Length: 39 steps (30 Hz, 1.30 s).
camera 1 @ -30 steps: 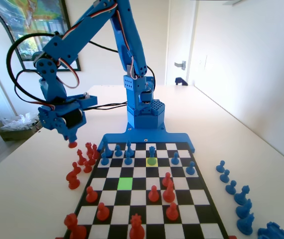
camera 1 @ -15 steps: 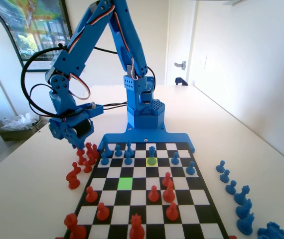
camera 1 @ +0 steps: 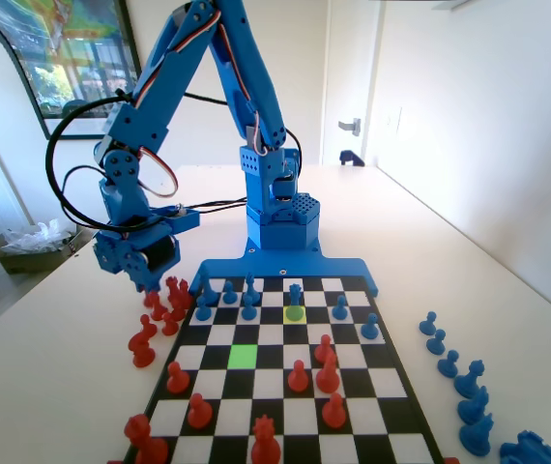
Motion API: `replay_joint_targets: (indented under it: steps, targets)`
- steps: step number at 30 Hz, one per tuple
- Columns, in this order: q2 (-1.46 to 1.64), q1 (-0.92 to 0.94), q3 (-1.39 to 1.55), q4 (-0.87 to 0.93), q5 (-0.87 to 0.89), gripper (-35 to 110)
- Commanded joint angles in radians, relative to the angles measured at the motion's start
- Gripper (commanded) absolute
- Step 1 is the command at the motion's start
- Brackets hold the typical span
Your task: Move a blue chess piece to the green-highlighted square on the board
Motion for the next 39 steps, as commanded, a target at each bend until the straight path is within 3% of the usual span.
replay_joint_targets:
  steps: [1, 8, 30, 39]
  targets:
    - [0.021, 0.018, 0.012, -0.003, -0.011, 10]
    - [0.021, 0.017, 0.011, 0.002, -0.02, 12]
    - [0.21, 0.038, -0.299, 0.609, -0.06, 7]
    - [0.334, -0.13, -0.379, 0.755, 0.112, 4]
